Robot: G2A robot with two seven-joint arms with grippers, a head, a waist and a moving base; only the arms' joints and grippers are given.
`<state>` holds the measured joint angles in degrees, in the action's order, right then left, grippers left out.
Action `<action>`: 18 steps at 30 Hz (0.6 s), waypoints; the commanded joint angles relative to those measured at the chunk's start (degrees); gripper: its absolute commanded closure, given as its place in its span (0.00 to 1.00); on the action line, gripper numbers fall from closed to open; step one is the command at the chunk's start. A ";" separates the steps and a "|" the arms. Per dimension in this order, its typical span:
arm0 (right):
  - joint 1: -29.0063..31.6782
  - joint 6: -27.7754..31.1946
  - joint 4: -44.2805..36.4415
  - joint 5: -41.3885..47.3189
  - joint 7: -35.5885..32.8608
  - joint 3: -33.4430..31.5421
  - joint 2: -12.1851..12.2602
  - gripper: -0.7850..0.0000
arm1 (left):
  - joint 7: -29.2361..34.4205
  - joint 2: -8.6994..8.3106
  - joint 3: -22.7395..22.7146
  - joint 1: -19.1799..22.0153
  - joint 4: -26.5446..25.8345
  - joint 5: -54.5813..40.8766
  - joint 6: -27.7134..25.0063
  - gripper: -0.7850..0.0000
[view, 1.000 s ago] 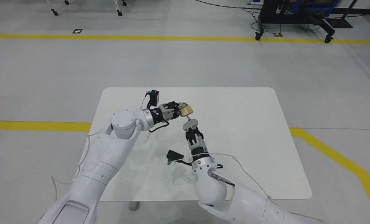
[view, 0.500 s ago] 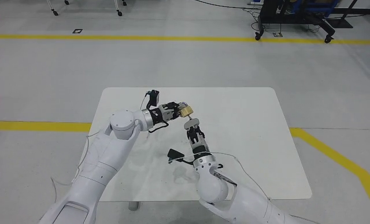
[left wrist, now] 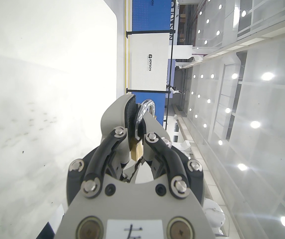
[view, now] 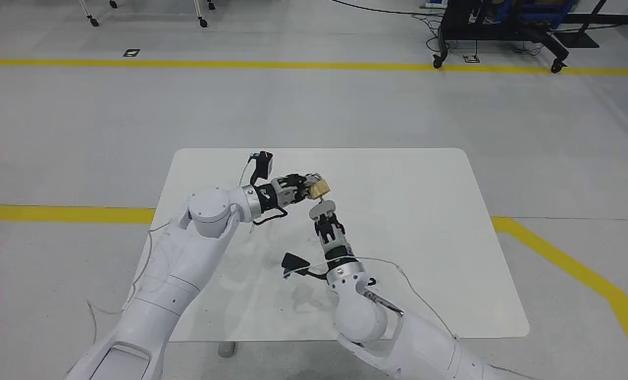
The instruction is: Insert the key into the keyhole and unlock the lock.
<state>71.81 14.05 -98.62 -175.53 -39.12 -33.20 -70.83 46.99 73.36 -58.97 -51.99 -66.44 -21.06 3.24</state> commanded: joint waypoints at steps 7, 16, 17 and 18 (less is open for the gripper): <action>1.18 -0.07 -0.30 -0.47 1.48 -1.87 -0.26 1.00 | 1.02 -0.12 0.12 -0.26 -0.62 1.28 -0.75 1.00; 0.28 1.25 -0.20 -0.47 0.35 -1.72 -0.23 1.00 | 1.74 -0.09 1.24 0.14 -0.97 3.97 -0.45 1.00; 0.33 1.31 -0.27 -0.47 0.26 -1.82 -0.22 1.00 | 1.72 -0.09 1.23 0.15 -0.94 3.99 -0.54 1.00; 0.51 1.25 -0.43 -0.47 0.10 -2.02 -0.23 1.00 | 1.70 -0.09 1.19 0.14 -0.89 3.95 -0.64 1.00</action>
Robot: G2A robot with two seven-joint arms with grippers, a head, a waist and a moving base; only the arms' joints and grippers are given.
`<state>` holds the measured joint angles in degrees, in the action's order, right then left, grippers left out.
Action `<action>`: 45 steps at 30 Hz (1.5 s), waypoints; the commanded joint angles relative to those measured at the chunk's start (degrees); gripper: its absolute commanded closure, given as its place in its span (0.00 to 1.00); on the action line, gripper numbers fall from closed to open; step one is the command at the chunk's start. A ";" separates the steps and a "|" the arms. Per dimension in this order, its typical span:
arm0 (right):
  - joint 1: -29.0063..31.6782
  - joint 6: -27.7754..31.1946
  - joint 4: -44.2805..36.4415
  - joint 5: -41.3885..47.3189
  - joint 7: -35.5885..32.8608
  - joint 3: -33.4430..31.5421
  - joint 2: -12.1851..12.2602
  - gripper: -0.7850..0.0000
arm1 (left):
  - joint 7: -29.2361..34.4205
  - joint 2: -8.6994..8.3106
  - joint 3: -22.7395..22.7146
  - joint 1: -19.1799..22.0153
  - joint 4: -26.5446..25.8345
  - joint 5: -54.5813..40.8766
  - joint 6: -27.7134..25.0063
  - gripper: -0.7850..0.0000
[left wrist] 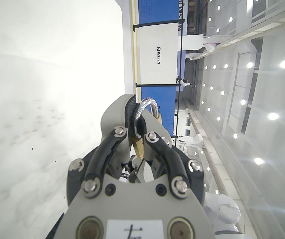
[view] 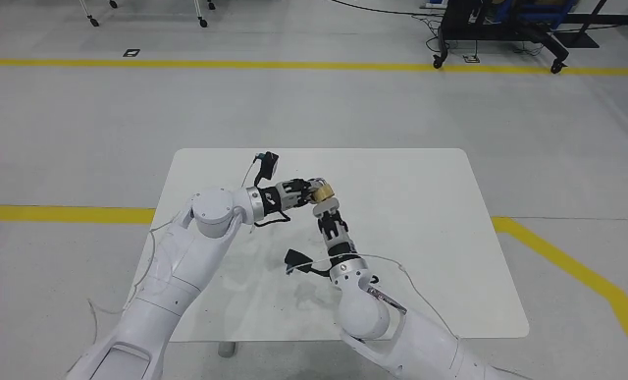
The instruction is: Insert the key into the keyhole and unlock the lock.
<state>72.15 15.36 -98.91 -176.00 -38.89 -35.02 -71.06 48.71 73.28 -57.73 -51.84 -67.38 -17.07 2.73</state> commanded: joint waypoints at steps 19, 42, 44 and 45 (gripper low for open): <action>0.90 -0.04 -0.50 -0.01 -0.14 -0.95 -0.08 0.00 | -1.47 0.06 -1.64 -0.35 0.87 -3.27 1.49 1.00; 13.71 -2.07 -3.02 57.17 63.31 -32.70 5.85 0.00 | -4.89 -0.13 -2.93 -3.00 -2.33 -2.34 -1.26 1.00; 13.71 -2.07 -3.02 57.17 63.31 -32.70 5.85 0.00 | -4.89 -0.13 -2.93 -3.00 -2.33 -2.34 -1.26 1.00; 13.71 -2.07 -3.02 57.17 63.31 -32.70 5.85 0.00 | -4.89 -0.13 -2.93 -3.00 -2.33 -2.34 -1.26 1.00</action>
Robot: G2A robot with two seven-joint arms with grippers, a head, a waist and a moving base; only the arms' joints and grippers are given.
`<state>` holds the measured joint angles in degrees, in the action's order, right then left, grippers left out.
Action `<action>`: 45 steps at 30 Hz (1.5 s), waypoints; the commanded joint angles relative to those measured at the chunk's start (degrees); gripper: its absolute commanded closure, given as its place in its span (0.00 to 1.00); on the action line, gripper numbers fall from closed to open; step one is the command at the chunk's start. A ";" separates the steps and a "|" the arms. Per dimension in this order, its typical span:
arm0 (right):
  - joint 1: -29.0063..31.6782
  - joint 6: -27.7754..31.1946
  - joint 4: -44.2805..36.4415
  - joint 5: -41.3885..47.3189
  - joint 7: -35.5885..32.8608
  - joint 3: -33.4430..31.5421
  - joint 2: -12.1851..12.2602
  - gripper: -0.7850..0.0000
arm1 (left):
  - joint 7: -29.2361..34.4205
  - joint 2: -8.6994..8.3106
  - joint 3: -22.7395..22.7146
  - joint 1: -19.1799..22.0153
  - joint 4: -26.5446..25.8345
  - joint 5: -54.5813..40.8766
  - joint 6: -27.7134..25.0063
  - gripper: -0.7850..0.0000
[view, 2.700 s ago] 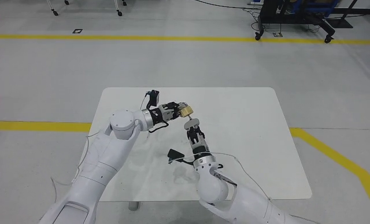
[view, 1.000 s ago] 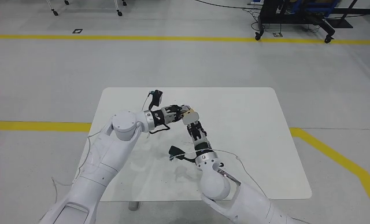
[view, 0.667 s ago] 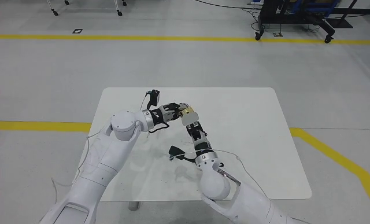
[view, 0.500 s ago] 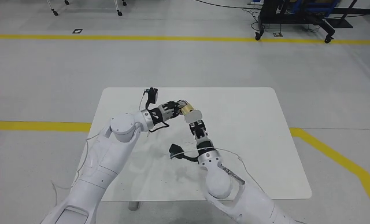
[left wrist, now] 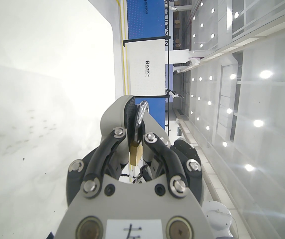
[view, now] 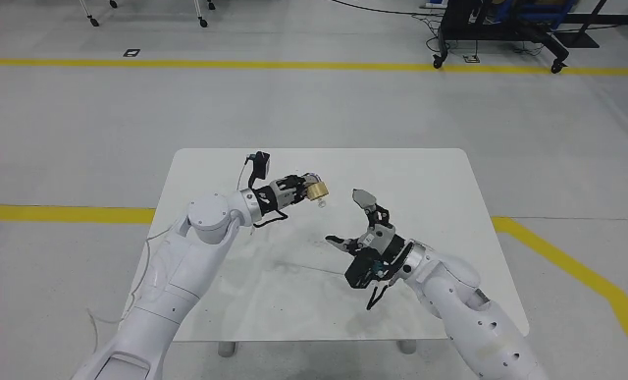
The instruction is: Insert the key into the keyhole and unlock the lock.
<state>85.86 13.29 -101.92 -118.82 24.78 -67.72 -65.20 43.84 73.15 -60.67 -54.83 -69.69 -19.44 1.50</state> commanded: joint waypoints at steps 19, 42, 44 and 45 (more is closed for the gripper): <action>-11.64 27.35 12.99 11.16 -0.51 4.91 -0.25 1.00 | -1.38 -0.53 -0.64 -2.44 -4.05 3.83 -0.36 1.00; -19.10 27.63 19.77 16.84 0.17 9.26 -1.21 1.00 | 0.25 -1.00 -0.34 -3.08 -5.90 8.05 -1.34 1.00; -17.93 27.01 18.54 15.61 1.96 8.90 -0.84 1.00 | 0.21 -0.99 -0.44 -3.07 -5.75 7.76 -1.22 1.00; -17.36 26.37 17.89 14.57 3.38 8.66 -0.62 1.00 | -0.11 -0.95 -0.56 -3.08 -5.64 7.17 -0.96 1.00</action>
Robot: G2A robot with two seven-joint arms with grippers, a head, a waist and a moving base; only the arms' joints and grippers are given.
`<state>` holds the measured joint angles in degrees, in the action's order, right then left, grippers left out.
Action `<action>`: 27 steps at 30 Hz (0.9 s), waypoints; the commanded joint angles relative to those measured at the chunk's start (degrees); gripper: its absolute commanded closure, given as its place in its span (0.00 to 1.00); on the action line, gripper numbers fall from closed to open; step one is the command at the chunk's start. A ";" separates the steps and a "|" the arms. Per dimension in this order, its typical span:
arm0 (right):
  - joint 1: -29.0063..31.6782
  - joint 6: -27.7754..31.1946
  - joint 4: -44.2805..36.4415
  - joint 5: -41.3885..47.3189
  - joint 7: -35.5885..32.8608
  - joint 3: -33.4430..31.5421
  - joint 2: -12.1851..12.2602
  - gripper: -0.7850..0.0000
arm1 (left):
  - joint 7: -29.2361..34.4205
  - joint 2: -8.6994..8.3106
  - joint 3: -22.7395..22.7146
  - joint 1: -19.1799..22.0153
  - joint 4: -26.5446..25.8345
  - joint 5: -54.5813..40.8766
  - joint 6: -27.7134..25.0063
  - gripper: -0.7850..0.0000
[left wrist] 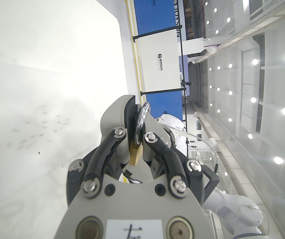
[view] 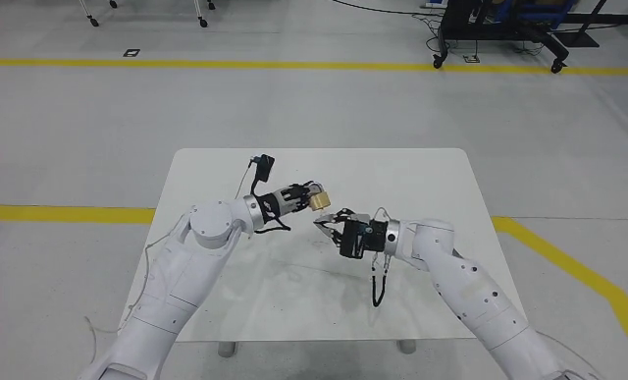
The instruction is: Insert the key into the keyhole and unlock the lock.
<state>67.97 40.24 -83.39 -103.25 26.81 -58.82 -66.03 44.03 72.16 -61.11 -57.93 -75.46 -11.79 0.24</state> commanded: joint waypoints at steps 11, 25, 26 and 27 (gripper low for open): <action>6.23 -27.37 -2.74 -13.66 7.38 0.82 0.40 0.91 | -2.62 0.63 -0.97 0.46 2.61 -7.25 3.13 1.00; 6.99 -35.84 -6.43 -20.42 -4.99 3.84 -0.75 0.78 | -3.46 0.88 -0.36 0.92 3.05 -6.97 4.45 1.00; 7.05 -36.23 -6.38 -20.72 -5.42 3.72 -0.76 0.74 | -3.45 0.88 -0.38 0.91 3.06 -7.02 4.50 1.00; 7.19 -36.69 -6.41 -21.13 -5.98 3.58 -0.76 0.72 | -3.44 0.88 -0.40 0.92 3.06 -7.02 4.52 1.00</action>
<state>75.04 3.99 -89.79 -124.01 21.32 -55.11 -66.79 40.57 73.05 -61.49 -57.02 -72.42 -18.79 4.72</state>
